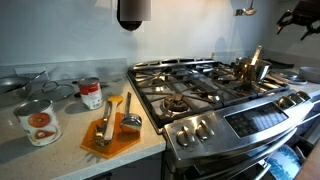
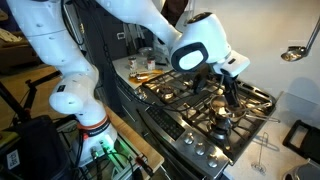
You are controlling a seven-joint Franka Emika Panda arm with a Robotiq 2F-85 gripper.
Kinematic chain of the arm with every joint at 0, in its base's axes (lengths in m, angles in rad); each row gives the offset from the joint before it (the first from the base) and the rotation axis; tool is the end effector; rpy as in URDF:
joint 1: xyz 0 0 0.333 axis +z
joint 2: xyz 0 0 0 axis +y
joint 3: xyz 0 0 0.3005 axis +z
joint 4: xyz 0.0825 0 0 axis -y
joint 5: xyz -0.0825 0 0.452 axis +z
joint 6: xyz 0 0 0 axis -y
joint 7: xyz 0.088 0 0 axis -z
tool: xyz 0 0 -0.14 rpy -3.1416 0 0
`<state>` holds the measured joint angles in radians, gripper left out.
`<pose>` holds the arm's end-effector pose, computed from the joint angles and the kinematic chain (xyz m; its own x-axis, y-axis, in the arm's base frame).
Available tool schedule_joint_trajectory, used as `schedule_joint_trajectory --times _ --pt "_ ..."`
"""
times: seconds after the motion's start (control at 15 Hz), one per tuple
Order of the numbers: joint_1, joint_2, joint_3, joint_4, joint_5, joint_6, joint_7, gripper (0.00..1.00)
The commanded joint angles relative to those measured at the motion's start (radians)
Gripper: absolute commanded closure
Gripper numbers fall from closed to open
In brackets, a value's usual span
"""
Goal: Pick up the silver utensil from the silver pot and put it in the gray bowl
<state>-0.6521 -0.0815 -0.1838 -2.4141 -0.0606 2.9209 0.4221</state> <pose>0.4002 -0.4370 0.3185 0.2514 -0.8185 0.5166 -0.8939 -0.4010 -0.2003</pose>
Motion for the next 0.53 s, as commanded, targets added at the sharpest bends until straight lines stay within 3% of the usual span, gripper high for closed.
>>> schedule_joint_trajectory --times 0.0,0.13,0.2,0.47 --pt "0.007 0.16 0.002 0.153 0.044 -0.062 0.029 0.0" --pt "0.008 0.228 0.007 0.211 0.064 -0.061 0.037 0.0" --pt "0.083 0.253 -0.06 0.236 0.11 -0.068 0.007 0.0" --pt "0.148 0.366 -0.106 0.336 0.195 -0.064 -0.013 0.0"
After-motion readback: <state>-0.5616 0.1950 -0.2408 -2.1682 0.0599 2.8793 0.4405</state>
